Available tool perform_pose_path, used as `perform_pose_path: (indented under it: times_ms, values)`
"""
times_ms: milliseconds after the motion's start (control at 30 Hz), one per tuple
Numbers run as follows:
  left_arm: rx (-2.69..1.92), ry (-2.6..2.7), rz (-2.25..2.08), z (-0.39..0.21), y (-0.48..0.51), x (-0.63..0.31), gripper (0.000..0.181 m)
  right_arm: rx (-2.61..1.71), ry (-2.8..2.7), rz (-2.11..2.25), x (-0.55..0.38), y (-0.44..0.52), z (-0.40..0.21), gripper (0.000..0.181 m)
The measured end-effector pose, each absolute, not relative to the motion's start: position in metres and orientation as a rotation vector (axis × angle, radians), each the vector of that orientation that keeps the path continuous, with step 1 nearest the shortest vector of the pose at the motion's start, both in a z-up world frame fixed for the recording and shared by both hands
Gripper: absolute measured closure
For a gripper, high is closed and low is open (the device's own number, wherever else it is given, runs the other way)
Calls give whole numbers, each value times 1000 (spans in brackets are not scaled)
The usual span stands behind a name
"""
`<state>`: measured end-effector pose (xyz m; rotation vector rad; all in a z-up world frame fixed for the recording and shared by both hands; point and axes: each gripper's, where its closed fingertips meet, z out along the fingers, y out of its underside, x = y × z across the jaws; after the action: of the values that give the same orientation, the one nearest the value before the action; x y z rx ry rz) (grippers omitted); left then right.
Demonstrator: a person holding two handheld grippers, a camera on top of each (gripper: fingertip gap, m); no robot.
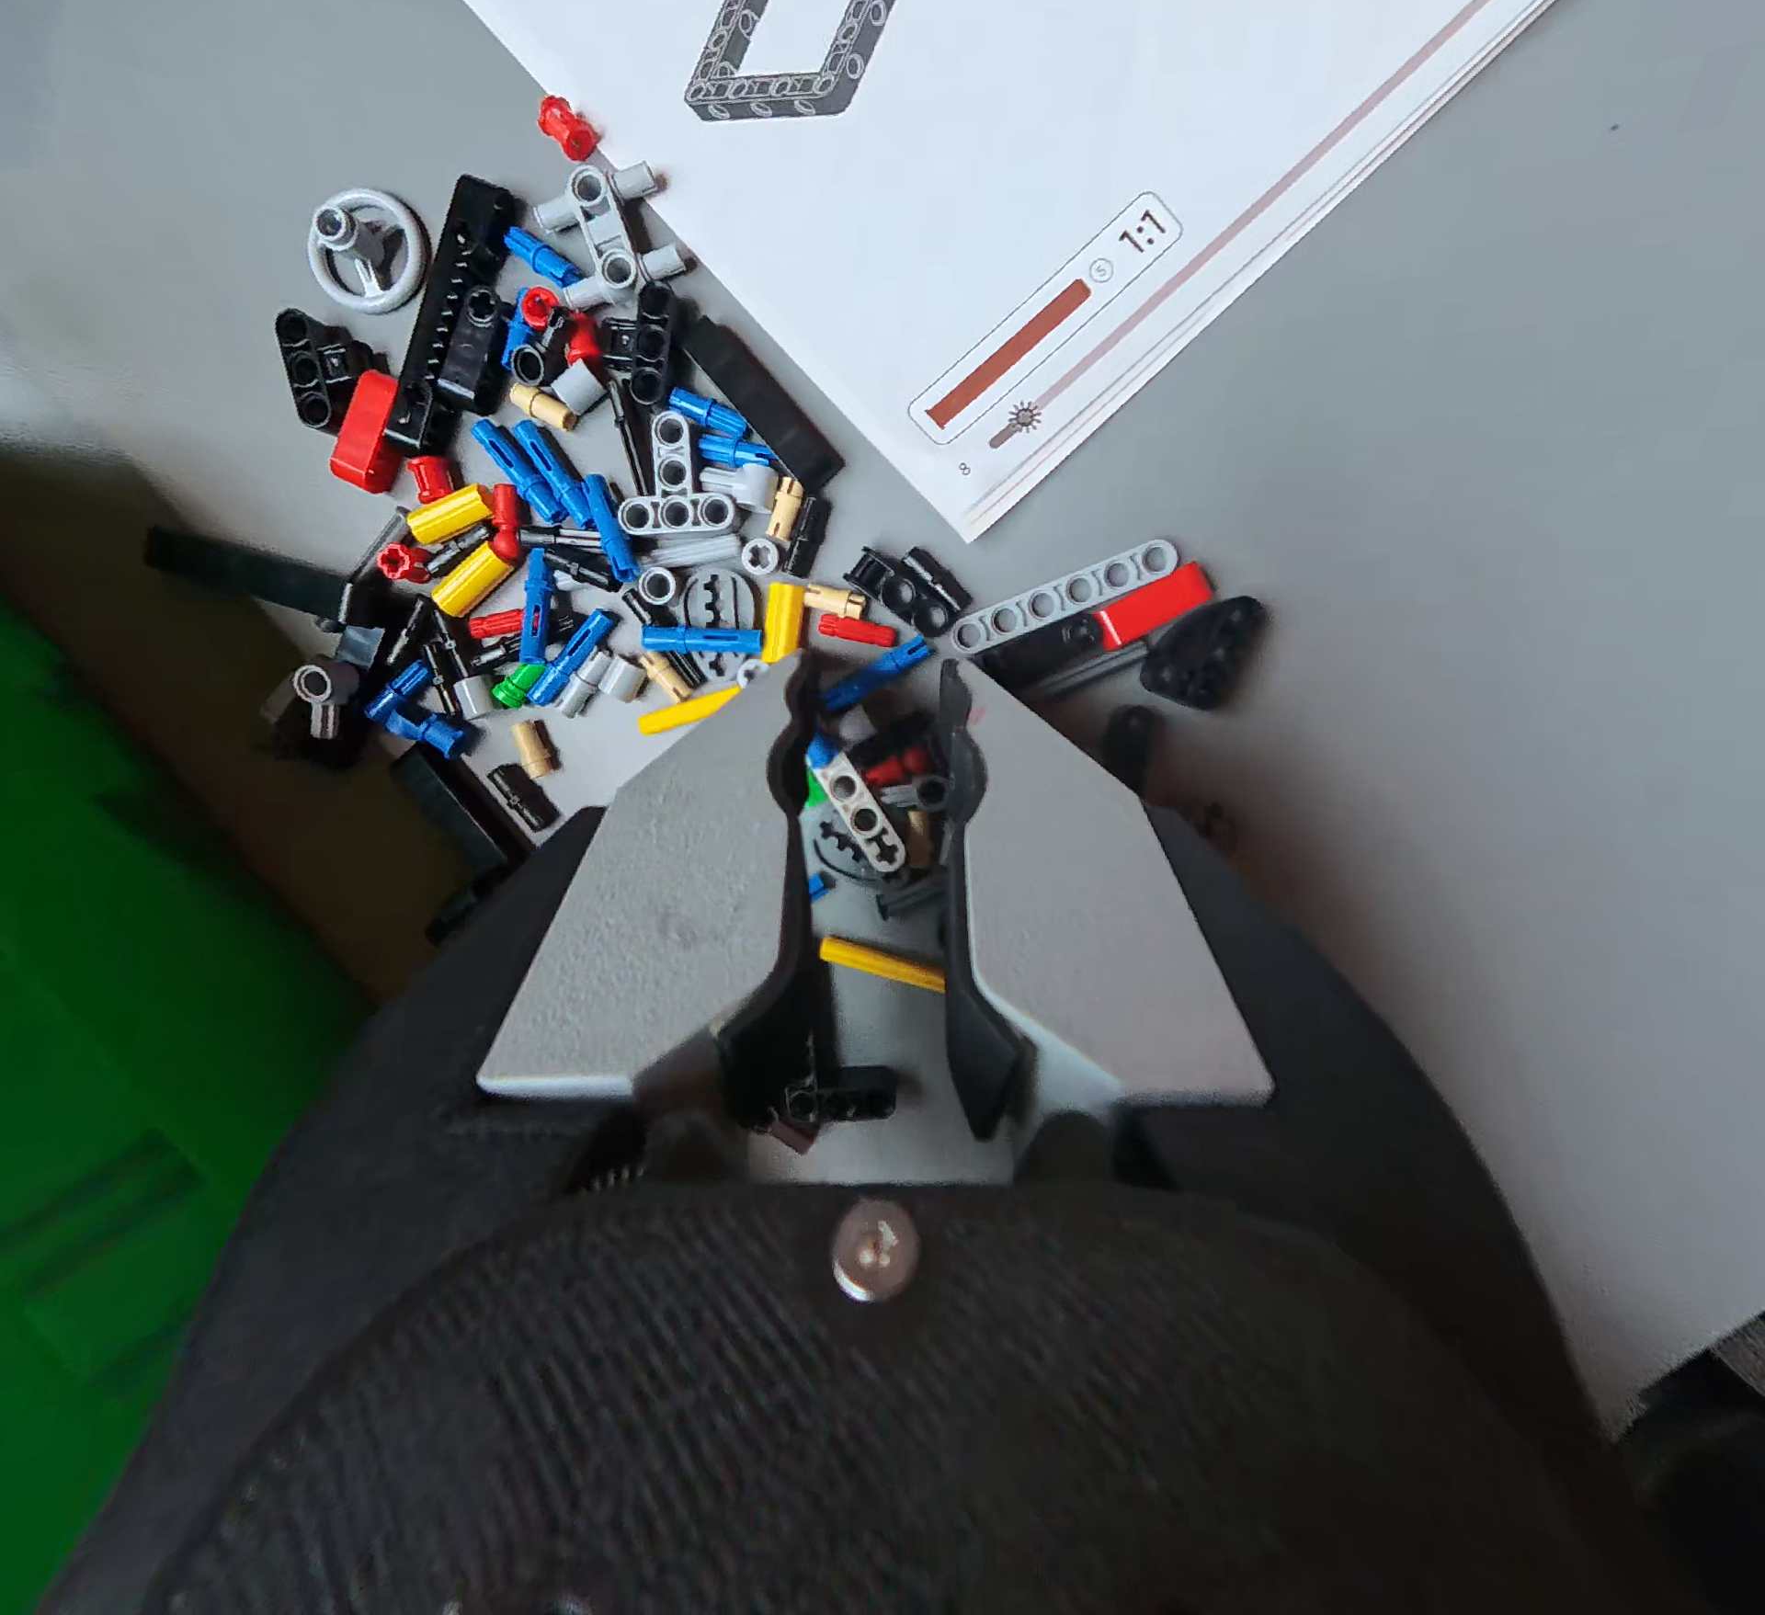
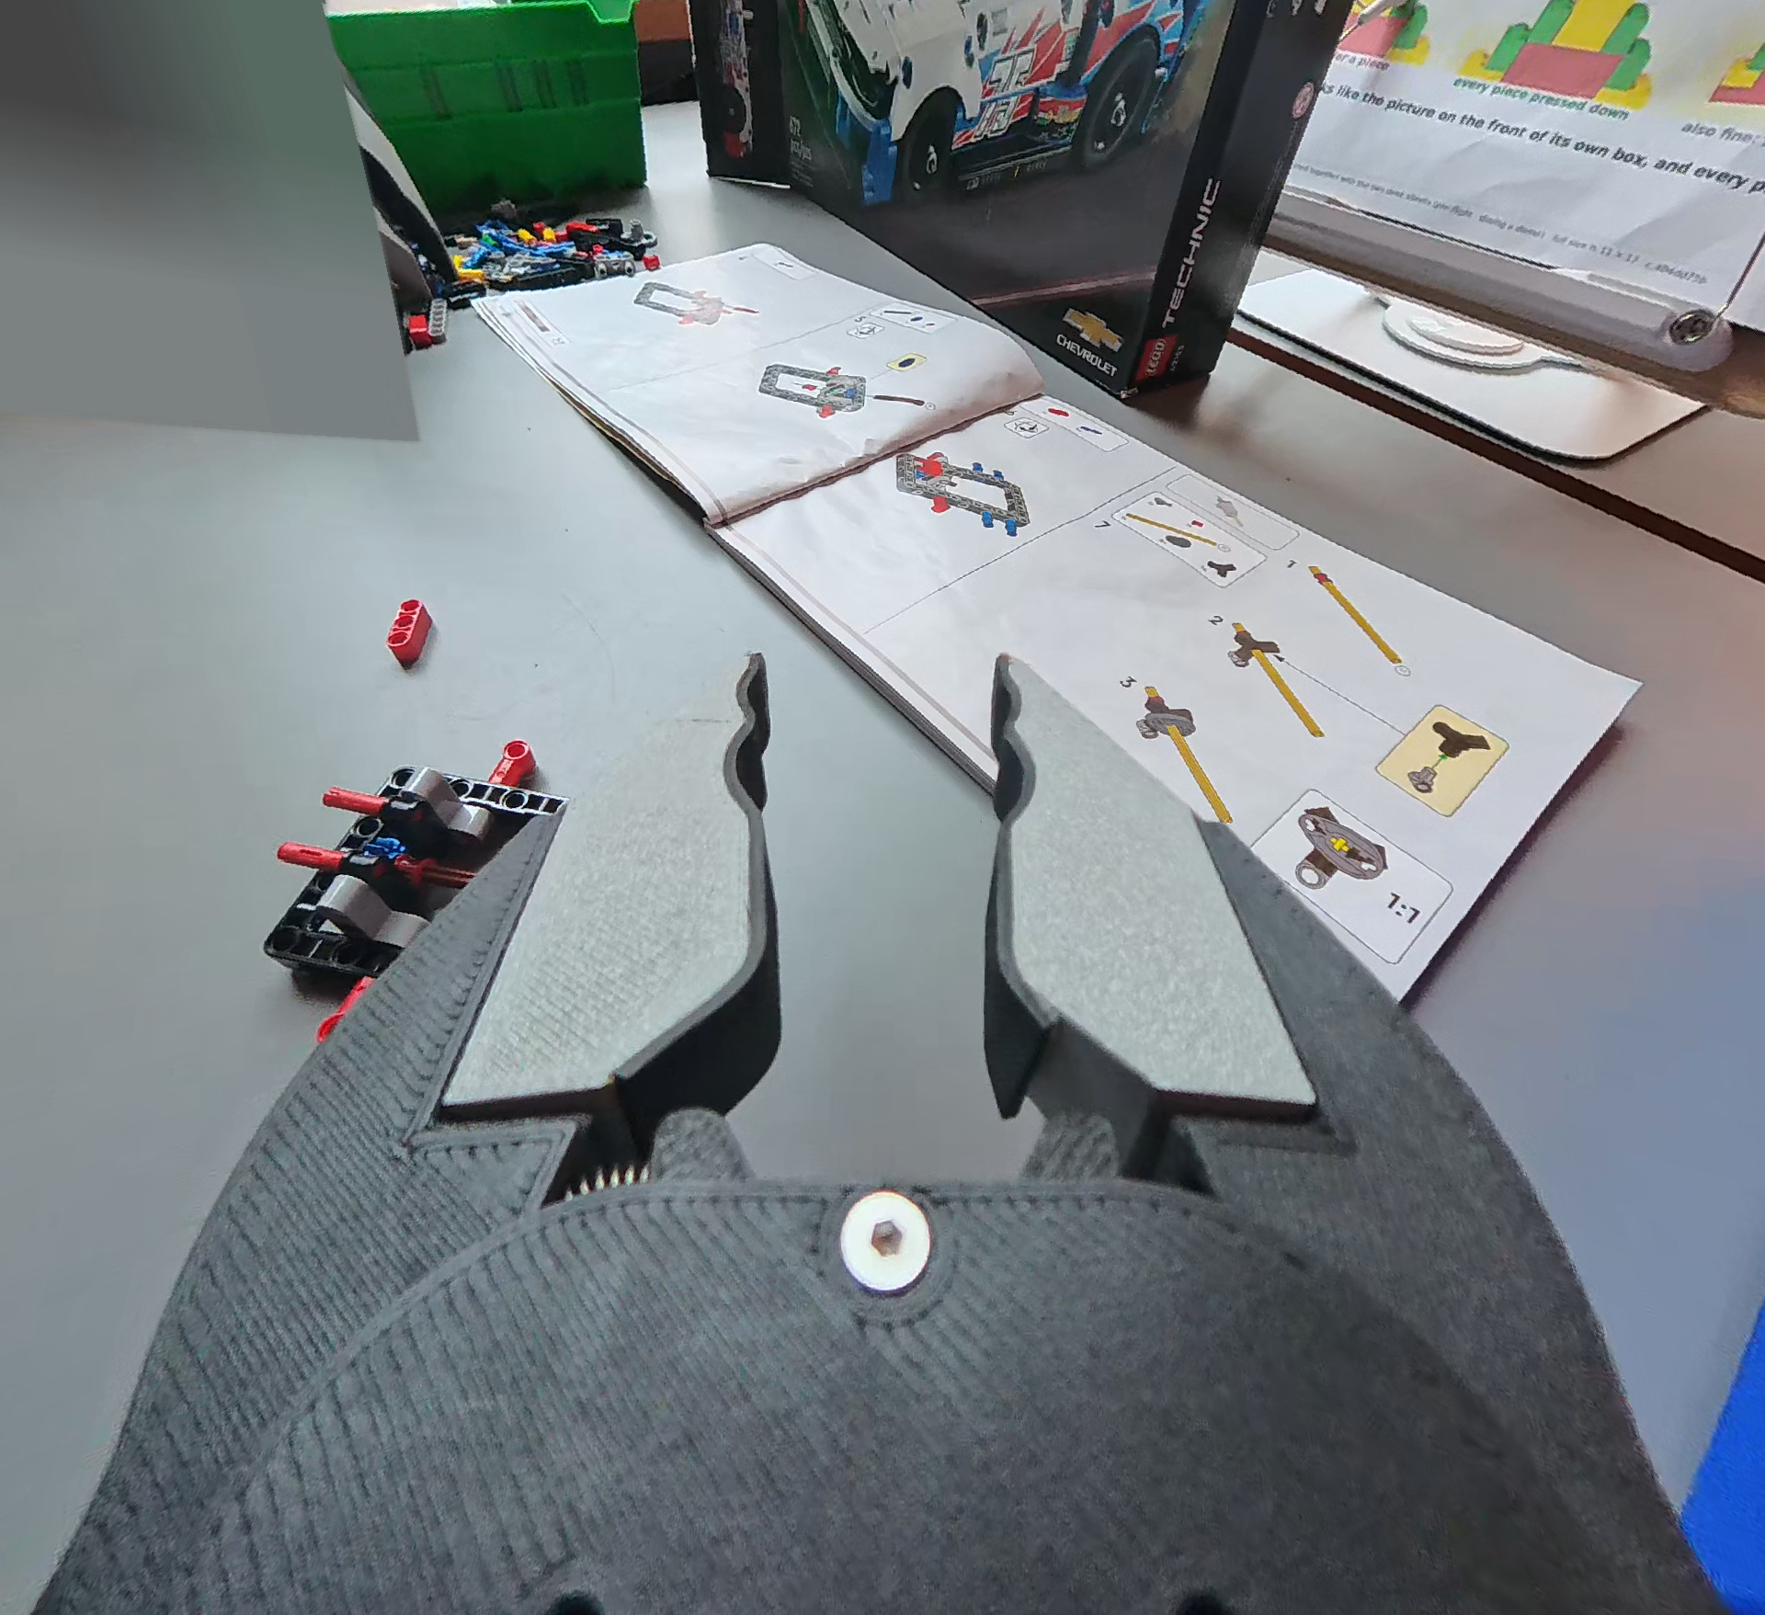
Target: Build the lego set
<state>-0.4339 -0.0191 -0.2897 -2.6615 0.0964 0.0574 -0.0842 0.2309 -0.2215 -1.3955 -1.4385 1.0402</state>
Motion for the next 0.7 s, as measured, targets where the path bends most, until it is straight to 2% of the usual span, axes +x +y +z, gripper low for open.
perform_pose_path:
  times_ms: [67, 133, 200, 467, 700]
  values:
    - [-2660, 97, 41, -290, -17, -434, 158, -1395, -1438, 1043, -84, 231, -221, 137]
    - [-2658, 111, -4, -290, -16, -429, 170, -1396, -1438, 1050, -84, 230, -221, 137]
    - [-2658, 136, 4, -290, -16, -429, 173, -1396, -1438, 1051, -84, 230, -221, 137]
    - [-2718, 181, 32, -288, -25, -432, 173, -1387, -1431, 1049, -83, 230, -218, 139]
    - [-2607, 202, 144, -247, -20, -419, 173, -1367, -1429, 1049, -81, 227, -215, 140]
